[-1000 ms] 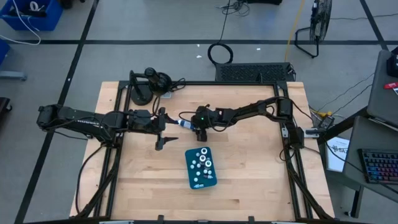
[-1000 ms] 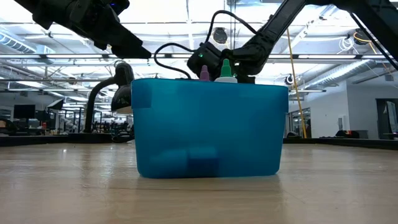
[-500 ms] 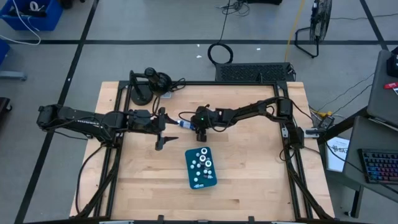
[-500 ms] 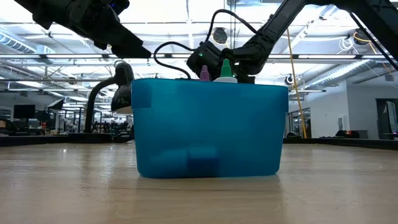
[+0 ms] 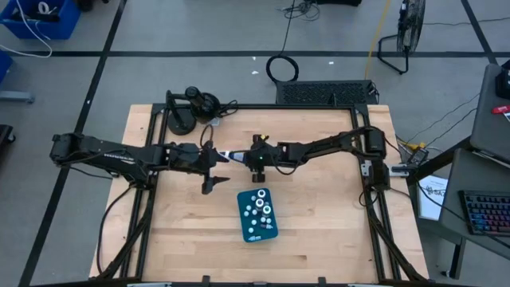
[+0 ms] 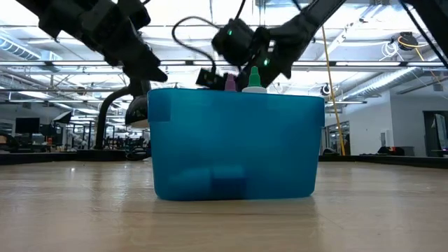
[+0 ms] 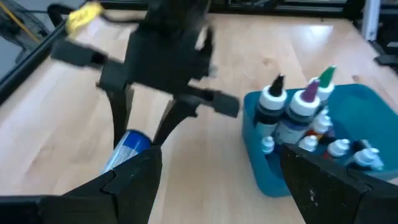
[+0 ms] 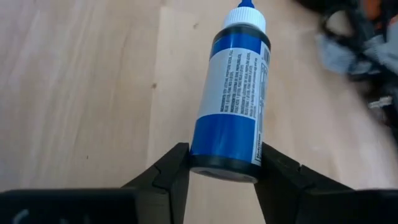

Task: Pick & Place food coloring
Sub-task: Put the blue big food coloring bottle into the blue bin

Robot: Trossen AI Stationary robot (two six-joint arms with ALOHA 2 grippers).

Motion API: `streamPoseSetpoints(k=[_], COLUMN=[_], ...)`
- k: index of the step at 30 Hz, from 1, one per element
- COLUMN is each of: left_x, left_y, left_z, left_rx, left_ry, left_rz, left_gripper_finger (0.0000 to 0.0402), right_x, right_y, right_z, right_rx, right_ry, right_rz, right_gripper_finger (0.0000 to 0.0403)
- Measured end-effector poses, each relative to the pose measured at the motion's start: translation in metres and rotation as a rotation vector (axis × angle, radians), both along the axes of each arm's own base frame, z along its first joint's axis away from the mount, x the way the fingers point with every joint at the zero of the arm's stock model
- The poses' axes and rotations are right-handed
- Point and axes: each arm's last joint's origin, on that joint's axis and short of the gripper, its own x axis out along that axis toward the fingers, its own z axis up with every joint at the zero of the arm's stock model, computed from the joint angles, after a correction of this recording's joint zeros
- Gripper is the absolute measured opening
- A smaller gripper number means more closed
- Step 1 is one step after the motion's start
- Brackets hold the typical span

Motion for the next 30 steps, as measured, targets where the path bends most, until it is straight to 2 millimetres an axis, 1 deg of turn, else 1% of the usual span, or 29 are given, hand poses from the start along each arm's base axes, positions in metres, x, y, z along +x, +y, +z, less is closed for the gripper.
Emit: streamPoseSetpoints(k=[4, 7, 13, 17, 20, 24, 30], left_x=[0.008, 0.011, 0.01, 0.013, 0.018, 0.029, 0.04], left_y=[0.003, 0.004, 0.005, 0.006, 0.008, 0.011, 0.012], left_z=[-0.007, -0.005, -0.003, -0.006, -0.011, -0.013, -0.014], left_rx=[0.072, 0.112, 0.15, 0.152, 0.155, 0.186, 0.204], left_ry=[0.009, -0.022, -0.025, -0.021, -0.023, -0.079, -0.158], left_rz=[0.035, 0.061, 0.097, 0.1, 0.109, 0.106, 0.082], left_gripper_finger=[0.0324, 0.0324, 0.0324, 0.0324, 0.0324, 0.0324, 0.0324], right_x=[-0.008, -0.017, -0.043, -0.059, -0.067, -0.072, -0.073], right_y=[0.008, 0.014, 0.021, 0.029, 0.038, 0.049, 0.06], right_z=[0.024, 0.034, 0.038, 0.042, 0.049, 0.055, 0.057], right_rx=[-0.026, -0.013, 0.023, 0.035, 0.033, 0.032, 0.027], right_ry=[0.002, -0.005, -0.015, -0.094, -0.164, -0.201, -0.206], right_rz=[-0.008, -0.009, -0.028, -0.021, 0.011, 0.044, 0.078], right_gripper_finger=[0.0135, 0.0134, 0.0133, 0.0133, 0.0133, 0.0133, 0.0133])
